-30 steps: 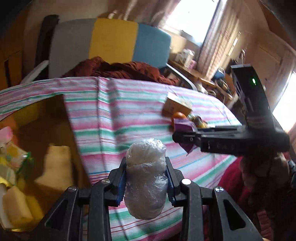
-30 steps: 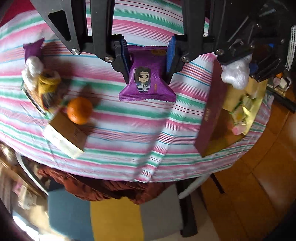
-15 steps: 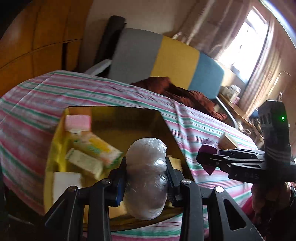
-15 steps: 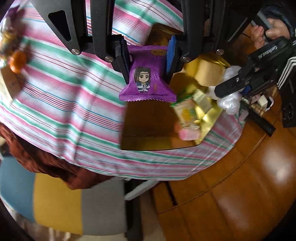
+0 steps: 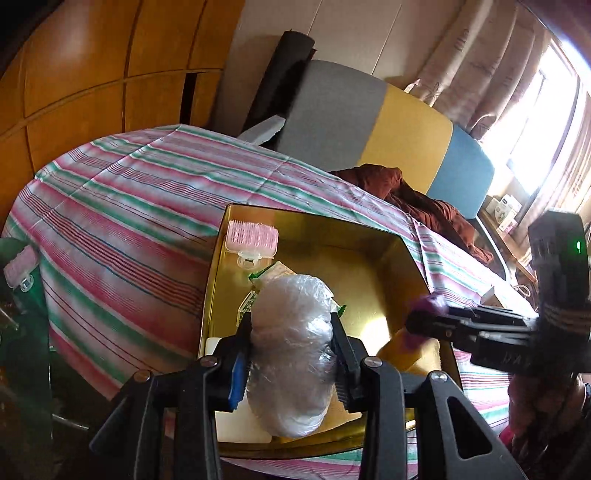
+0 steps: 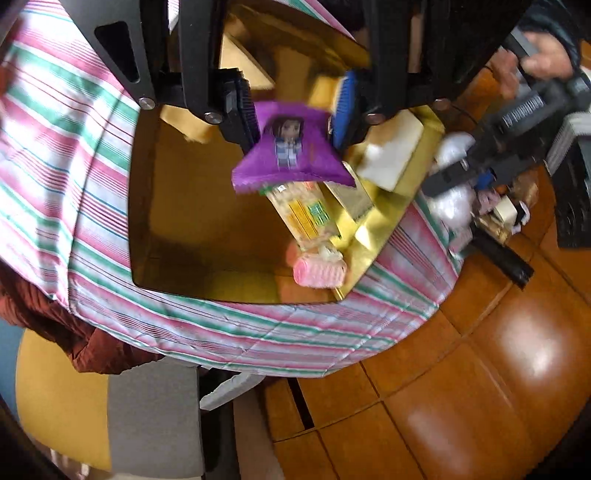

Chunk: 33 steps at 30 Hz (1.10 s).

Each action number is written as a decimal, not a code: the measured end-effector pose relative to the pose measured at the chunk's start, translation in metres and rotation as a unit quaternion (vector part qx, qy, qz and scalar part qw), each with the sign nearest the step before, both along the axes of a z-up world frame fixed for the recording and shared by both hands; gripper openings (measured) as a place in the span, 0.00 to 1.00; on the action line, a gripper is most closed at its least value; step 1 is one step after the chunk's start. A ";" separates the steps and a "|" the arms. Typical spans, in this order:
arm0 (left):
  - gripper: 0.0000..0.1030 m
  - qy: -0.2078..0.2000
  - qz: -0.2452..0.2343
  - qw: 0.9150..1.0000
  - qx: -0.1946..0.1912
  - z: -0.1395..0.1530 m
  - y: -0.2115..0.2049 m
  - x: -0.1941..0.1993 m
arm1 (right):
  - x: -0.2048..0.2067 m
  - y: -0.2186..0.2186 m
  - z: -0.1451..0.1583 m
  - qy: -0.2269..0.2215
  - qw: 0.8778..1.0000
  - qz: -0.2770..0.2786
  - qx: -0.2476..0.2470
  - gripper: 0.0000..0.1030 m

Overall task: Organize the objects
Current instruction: 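Carry both items to the gold tray and open both grippers, then move both grippers back from the tray to the remaining items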

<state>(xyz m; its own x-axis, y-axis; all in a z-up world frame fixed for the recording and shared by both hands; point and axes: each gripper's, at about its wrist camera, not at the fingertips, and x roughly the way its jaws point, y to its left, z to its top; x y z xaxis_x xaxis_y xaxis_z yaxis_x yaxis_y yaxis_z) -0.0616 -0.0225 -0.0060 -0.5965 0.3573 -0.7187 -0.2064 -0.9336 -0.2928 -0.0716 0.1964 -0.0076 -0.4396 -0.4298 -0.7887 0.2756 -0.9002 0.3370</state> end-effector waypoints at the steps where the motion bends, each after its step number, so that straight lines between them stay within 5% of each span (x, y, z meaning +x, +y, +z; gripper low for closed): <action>1: 0.43 -0.003 -0.005 1.000 0.001 -0.003 0.002 -0.003 | -0.001 0.001 -0.001 -0.001 1.000 -0.008 -0.002 0.62; 6: 0.66 -0.030 0.015 0.999 -0.003 -0.019 0.005 -0.014 | 0.009 0.002 -0.005 -0.007 1.000 -0.012 0.019 0.69; 10: 0.67 -0.037 0.039 0.999 0.007 -0.022 -0.002 -0.009 | 0.020 0.007 -0.006 0.009 0.999 -0.020 0.034 0.95; 12: 0.67 -0.029 0.045 0.999 0.001 -0.020 -0.004 -0.002 | 0.026 0.007 -0.004 0.030 0.998 -0.026 0.047 1.00; 23: 0.67 0.031 0.044 0.996 -0.075 -0.003 0.025 0.027 | 0.058 0.003 0.002 0.109 0.983 -0.033 0.144 1.00; 33: 0.67 0.050 0.021 0.993 -0.107 0.005 0.053 0.043 | 0.072 0.030 0.007 0.117 0.981 -0.073 0.136 1.00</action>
<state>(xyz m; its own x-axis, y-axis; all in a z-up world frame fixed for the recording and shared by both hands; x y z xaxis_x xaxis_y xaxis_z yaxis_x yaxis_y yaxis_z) -0.0188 0.0301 -0.0011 -0.6805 0.1760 -0.7113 -0.1843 -0.9806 -0.0664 0.0001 0.2259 -0.0006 -0.6635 -0.1365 -0.7356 0.1782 -0.9838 0.0218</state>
